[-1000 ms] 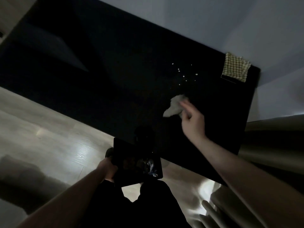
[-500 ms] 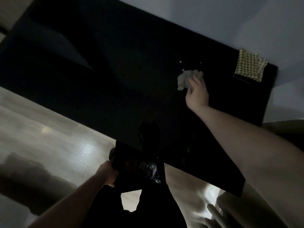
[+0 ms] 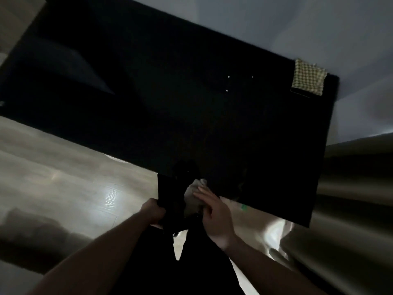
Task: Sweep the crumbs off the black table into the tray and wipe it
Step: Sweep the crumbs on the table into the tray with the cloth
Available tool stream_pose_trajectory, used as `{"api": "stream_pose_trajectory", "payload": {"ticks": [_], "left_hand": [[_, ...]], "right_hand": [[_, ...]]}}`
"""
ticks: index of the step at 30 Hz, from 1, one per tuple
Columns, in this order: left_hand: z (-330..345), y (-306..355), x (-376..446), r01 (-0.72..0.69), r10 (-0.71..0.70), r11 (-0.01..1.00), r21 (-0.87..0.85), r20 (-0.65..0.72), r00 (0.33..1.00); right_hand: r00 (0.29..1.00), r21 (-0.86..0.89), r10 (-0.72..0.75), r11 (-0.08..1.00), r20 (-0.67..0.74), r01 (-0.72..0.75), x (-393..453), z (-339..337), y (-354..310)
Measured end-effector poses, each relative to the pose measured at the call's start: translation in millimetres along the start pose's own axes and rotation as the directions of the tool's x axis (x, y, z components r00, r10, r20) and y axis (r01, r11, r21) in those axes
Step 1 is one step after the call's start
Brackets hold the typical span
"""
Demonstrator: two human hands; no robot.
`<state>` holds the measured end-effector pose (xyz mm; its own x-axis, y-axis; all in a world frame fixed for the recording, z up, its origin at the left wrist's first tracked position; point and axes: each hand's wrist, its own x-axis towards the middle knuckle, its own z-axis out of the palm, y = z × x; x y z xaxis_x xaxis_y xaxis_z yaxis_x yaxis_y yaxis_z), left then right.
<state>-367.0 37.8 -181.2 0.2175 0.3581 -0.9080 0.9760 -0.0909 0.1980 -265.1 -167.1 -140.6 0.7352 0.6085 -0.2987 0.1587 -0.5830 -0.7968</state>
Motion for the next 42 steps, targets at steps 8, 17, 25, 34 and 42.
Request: {"api": "stream_pose_trajectory", "payload": {"ticks": [8, 17, 25, 34, 42], "left_hand": [[-22.2, -15.6, 5.8, -0.046, 0.046, 0.998, 0.045, 0.003, 0.999], [-45.6, -26.6, 4.1, -0.080, 0.081, 0.991, 0.111, -0.011, 0.997], [-51.9, -34.1, 18.9, -0.036, 0.040, 0.989, 0.144, -0.028, 0.999], [-44.9, -30.3, 31.5, 0.046, -0.046, 0.998, -0.034, -0.019, 0.999], [-38.2, -27.8, 19.7, 0.017, -0.017, 0.999, -0.032, -0.009, 1.000]], "right_hand": [[0.919, 0.136, 0.088, 0.990, -0.385, -0.038, 45.9, -60.5, -36.3], [0.871, 0.009, 0.216, 0.971, -0.441, -0.237, 147.7, -113.8, -29.4], [0.890, -0.089, 0.104, 0.983, -0.443, -0.160, 281.2, -145.0, -37.5], [0.982, -0.419, 0.048, 0.900, -0.182, -0.121, 334.0, -131.8, -13.2], [0.982, -0.280, -0.182, 0.947, -0.059, 0.158, 133.5, -30.1, -1.4]]}}
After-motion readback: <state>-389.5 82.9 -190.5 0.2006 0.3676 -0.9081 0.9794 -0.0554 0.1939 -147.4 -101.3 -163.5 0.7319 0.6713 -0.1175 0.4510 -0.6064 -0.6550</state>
